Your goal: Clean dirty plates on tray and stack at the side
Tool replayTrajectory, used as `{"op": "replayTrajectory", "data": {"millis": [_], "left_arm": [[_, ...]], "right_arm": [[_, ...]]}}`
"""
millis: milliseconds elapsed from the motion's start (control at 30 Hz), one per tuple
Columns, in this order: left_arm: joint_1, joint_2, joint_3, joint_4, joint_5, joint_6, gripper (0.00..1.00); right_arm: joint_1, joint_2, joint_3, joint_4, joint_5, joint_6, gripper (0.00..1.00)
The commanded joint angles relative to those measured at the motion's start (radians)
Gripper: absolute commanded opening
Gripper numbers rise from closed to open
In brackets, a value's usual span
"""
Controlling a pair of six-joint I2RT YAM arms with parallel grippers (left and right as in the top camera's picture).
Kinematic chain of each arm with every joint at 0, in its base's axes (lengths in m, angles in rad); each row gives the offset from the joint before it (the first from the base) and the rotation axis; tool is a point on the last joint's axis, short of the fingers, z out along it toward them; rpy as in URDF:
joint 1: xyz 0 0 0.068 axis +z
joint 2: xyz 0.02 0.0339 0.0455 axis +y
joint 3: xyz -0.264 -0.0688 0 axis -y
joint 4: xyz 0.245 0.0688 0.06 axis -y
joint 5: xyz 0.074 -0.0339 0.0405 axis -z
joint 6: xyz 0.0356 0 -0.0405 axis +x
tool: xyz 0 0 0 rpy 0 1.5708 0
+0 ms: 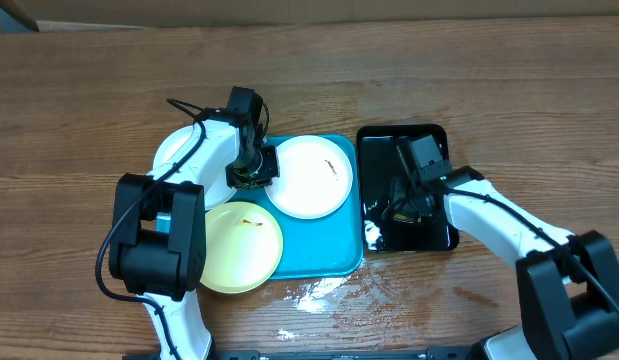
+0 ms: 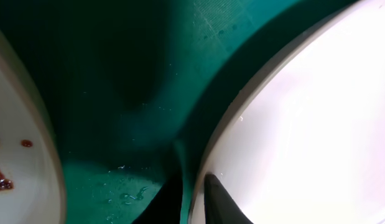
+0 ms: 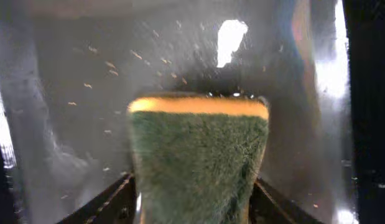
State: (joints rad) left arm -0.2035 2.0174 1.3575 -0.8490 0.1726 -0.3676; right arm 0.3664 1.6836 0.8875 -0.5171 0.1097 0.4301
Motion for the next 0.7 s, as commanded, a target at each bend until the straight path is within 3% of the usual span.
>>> {"op": "replayTrajectory", "data": {"millis": [0,67,100,133,333,667], "left_arm": [[-0.006,0.025,0.006,-0.003,-0.019,-0.003,0.17],[-0.006,0.025,0.006,-0.003,-0.019,-0.003,0.16],[-0.006,0.025,0.006,-0.003,-0.019,-0.003,0.14],[-0.006,0.025,0.006,-0.003,-0.019,-0.003,0.11],[-0.006,0.025,0.006,-0.002,-0.019,-0.003,0.04],[-0.007,0.025,0.006,0.016,-0.019,-0.004,0.04]], "right_arm": [[-0.002,0.032,-0.012,0.027,-0.005,0.015,0.42],[-0.002,0.031,-0.008,0.036,-0.006,0.015,0.29],[-0.003,0.015,0.025,0.019,-0.006,0.013,0.11],[-0.003,0.002,0.05,-0.004,-0.006,0.012,0.04],[-0.003,-0.089,0.187,-0.158,-0.006,-0.016,0.04],[-0.003,-0.097,0.169,-0.202,-0.006,0.028,0.04]]}}
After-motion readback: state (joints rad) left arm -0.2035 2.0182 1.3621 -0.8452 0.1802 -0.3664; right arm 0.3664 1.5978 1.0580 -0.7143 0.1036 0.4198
